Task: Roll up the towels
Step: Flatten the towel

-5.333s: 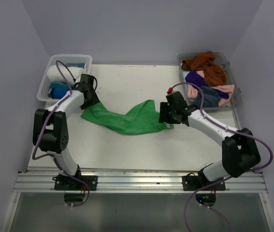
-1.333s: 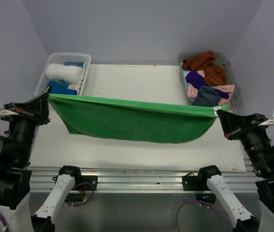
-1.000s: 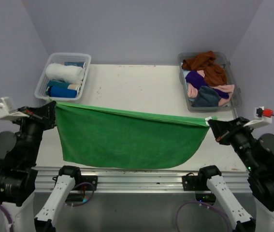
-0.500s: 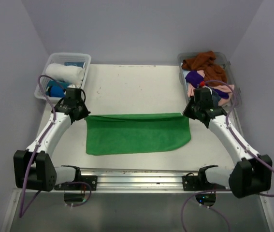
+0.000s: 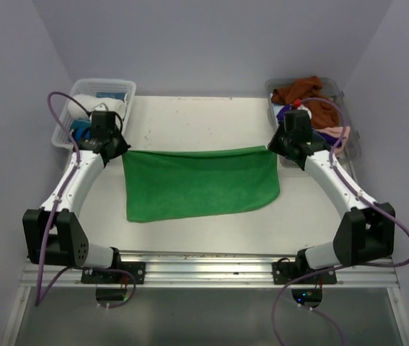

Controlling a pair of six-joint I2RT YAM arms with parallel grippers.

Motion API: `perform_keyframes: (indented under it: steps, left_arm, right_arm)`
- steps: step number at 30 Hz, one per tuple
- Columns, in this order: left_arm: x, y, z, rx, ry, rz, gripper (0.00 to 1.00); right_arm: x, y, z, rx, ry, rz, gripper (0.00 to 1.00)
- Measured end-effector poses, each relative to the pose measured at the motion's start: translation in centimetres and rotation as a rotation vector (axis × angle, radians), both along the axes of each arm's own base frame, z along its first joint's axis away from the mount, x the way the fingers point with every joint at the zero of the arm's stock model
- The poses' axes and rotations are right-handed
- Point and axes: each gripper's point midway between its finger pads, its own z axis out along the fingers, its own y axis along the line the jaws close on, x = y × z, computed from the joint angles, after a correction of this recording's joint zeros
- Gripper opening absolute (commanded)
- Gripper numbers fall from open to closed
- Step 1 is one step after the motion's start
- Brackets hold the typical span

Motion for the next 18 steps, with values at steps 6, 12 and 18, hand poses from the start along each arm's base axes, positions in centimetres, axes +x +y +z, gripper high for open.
perform_keyframes:
  steps: [6,12,18]
  left_arm:
    - [0.2,-0.3,8.3,-0.002,-0.209,-0.052,0.0]
    - [-2.4,-0.8,18.1,-0.013,-0.46,-0.1,0.0]
    - [-6.8,-1.5,22.3,-0.033,-0.579,-0.149,0.0]
  right_arm:
    - [-2.4,-0.9,11.5,0.042,-0.264,-0.008,0.0]
    - [-7.6,-2.4,19.6,0.078,-0.476,-0.024,0.0]
    - [-13.1,-3.7,21.0,0.086,-0.513,-0.027,0.0]
